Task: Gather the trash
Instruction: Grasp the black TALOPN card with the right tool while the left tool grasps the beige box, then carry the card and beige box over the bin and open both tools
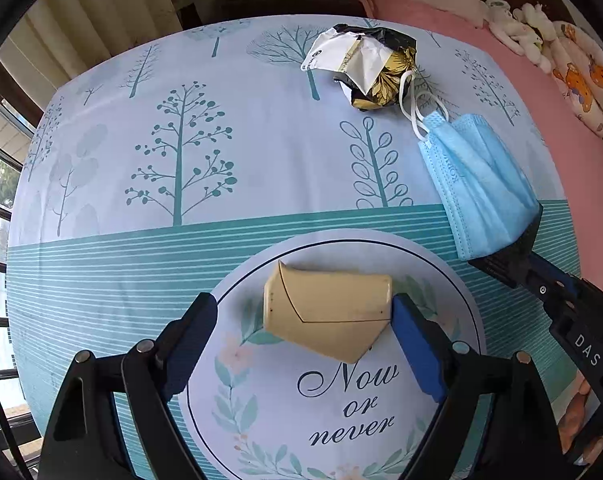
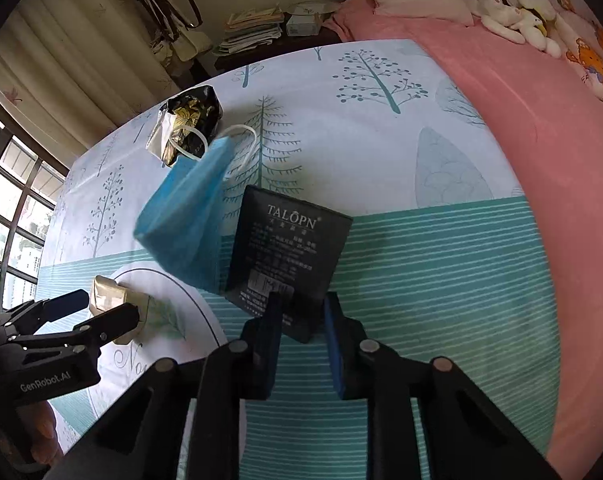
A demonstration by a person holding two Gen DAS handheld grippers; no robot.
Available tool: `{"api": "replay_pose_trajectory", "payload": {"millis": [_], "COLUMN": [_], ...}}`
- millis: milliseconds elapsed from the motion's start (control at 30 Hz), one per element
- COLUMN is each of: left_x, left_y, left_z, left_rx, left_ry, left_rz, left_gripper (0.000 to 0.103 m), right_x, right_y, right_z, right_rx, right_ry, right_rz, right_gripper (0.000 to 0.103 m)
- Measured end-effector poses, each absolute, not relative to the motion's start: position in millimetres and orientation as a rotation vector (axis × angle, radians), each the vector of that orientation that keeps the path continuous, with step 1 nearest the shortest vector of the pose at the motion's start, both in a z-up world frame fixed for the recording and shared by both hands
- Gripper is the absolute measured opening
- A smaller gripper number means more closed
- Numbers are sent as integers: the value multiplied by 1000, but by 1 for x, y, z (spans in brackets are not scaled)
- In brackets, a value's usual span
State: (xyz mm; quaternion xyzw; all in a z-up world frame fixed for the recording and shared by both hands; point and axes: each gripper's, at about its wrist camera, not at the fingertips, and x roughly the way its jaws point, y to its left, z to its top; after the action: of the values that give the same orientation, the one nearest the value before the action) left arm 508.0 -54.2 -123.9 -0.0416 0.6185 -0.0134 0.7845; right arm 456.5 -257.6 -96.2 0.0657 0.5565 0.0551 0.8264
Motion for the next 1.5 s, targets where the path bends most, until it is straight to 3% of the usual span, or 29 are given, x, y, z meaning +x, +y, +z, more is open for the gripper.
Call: {"api": "replay_pose_trajectory", "payload": {"millis": [133, 200, 900, 1500], "left_x": [508, 506, 415, 201], "left_y": [-56, -57, -47, 32], "left_z": [-130, -128, -55, -11], "left_rx": [-98, -86, -132, -57], "left_ry": [1344, 1328, 1175, 1093], "left_rz": [-36, -33, -86, -247], "left_gripper": [73, 61, 60, 60], "right_x": [454, 453, 374, 139], "right_y": [-263, -264, -254, -156], "right_z": [-92, -90, -42, 9], "right_rx": [182, 193, 235, 220], "right_ry": [1157, 1151, 1095, 994], "right_rz": [151, 166, 267, 226], "right_gripper": [7, 2, 0, 0]}}
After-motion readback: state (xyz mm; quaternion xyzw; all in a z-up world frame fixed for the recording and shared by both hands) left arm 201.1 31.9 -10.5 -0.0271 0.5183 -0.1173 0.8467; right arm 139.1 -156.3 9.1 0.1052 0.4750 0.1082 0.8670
